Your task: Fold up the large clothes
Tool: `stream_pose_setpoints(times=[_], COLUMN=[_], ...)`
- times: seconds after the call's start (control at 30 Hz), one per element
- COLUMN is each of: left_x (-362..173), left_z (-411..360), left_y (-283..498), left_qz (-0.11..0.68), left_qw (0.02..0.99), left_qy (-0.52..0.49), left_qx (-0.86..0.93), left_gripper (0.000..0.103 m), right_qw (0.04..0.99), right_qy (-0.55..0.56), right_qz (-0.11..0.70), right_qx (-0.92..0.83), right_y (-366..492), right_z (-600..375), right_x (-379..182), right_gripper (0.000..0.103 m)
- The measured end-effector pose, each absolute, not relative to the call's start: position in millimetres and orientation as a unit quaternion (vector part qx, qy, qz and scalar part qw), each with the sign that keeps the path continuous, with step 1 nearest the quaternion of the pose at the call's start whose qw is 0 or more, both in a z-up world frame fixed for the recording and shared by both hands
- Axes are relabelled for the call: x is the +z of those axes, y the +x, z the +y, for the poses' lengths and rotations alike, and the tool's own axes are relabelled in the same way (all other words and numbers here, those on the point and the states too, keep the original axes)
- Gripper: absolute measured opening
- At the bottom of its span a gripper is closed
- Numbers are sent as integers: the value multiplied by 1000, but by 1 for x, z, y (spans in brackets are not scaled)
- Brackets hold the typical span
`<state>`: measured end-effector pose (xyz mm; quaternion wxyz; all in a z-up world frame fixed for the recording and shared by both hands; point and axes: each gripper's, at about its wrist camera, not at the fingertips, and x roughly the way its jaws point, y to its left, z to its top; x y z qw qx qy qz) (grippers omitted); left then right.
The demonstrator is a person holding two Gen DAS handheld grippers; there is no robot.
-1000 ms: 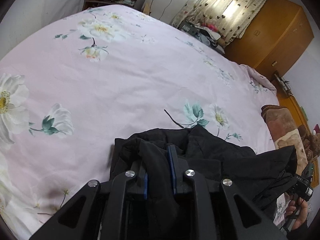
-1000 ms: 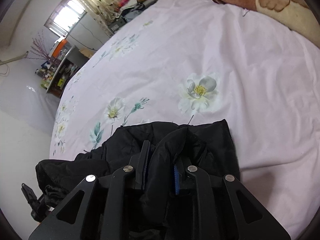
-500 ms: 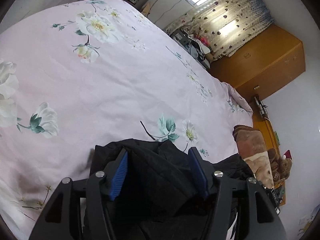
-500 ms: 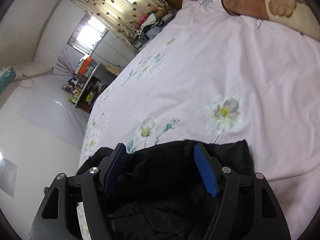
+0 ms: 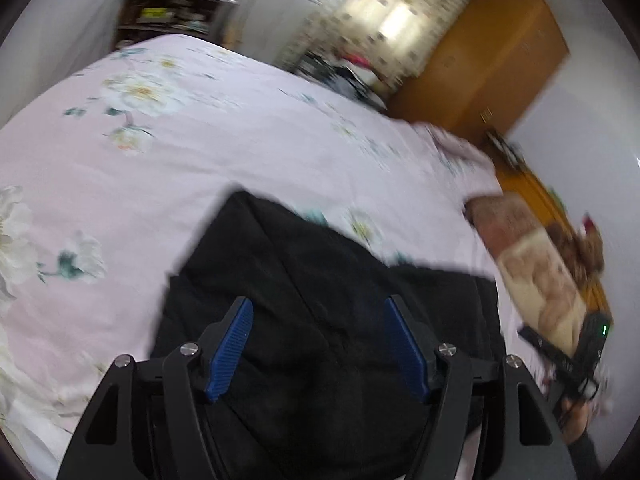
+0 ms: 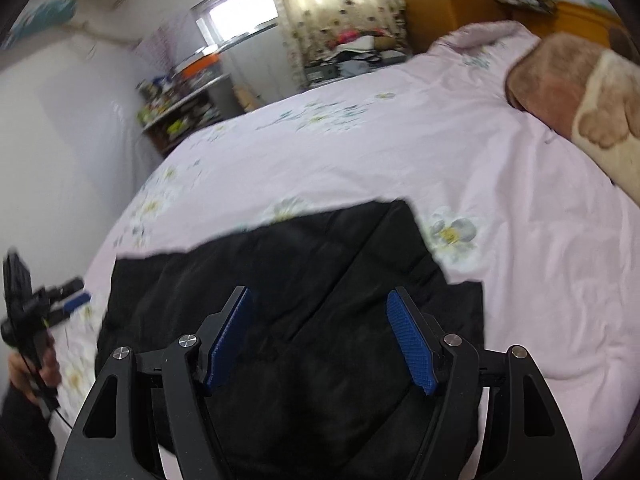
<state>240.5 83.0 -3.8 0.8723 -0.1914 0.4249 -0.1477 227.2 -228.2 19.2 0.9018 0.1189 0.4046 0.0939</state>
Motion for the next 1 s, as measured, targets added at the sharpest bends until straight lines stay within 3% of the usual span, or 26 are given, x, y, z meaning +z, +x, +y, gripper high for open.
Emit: stream_pose_setpoints(times=[0.17,0.3,0.7,1.0], left_x=[-37,-47,-35,-91], left_z=[26,7,19,47], left_y=[216,237,313,356], left_qz=[455,443,432,444], left_qw=[862,878,897,895], left_qy=[-120,-68,-8,-22], left_qx=[-191,-169,-95,-39], left_gripper=[70,70,70,75], right_qw=[895,894,898,873], right_qy=[37,-8,3,49], right_qz=[426,438,439,485], right_qx=[126,93,42,-1], right_y=[199,223,282,334], right_z=[-184,-180,-206,-229], right_x=[-16,-40,-33,-85], right_gripper=[70,70,72,72])
